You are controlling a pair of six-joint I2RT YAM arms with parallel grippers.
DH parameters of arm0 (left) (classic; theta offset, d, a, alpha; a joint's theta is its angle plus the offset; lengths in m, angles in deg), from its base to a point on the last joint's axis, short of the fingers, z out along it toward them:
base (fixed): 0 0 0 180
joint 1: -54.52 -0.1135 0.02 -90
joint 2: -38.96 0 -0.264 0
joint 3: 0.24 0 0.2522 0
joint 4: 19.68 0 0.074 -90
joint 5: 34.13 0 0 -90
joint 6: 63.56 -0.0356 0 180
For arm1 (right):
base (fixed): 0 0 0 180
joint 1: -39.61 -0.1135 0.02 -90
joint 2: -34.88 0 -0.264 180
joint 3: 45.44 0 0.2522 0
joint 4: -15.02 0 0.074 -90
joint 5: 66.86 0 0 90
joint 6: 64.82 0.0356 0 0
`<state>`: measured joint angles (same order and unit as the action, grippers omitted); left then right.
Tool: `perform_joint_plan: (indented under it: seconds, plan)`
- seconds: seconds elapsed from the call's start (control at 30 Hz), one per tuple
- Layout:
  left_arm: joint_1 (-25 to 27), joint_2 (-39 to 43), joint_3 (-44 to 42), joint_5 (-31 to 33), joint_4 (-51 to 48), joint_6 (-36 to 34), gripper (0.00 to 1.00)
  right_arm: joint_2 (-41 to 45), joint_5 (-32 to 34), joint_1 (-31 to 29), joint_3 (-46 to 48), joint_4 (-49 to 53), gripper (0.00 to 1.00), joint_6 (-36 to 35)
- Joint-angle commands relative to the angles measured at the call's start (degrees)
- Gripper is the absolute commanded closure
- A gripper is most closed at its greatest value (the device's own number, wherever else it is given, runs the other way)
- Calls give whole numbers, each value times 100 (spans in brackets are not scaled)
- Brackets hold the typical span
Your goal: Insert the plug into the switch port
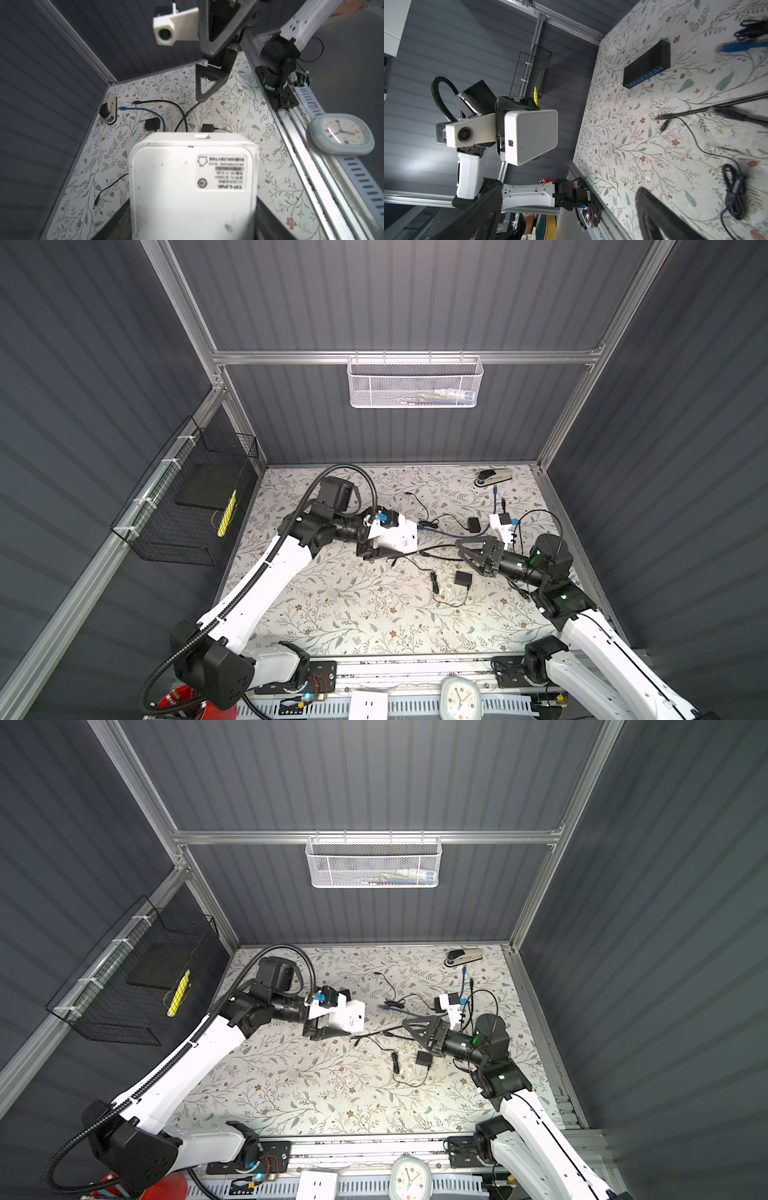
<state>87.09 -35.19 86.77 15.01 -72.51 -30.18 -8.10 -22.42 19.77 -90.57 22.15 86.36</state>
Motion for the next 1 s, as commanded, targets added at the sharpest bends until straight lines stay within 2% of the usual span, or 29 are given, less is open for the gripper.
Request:
perform_joint_plan:
  seconds: [0.0,0.07,0.13,0.3,0.47,0.77,0.97]
  plan:
    - [60,-123,51,869,-268,-739,63,-298,304,-660,-854,1007,1,-743]
    - [61,-205,238,584,-209,-722,63,-529,610,-991,-1236,1423,1,-1084]
    - [64,-225,421,360,-250,-696,63,-501,751,-1014,-1267,1335,1,-971]
    - [233,41,383,713,-453,-788,63,-259,1003,-1209,-1193,1393,1,-550]
    - [240,-154,405,510,-668,-853,62,-823,1631,-1716,-1606,1591,2,-483]
    - [249,-293,391,545,-622,-859,61,-2302,1677,-2060,-2481,1504,20,-231]
    - [249,-301,382,610,-608,-826,61,-2855,1566,-2278,-2933,1743,33,-268]
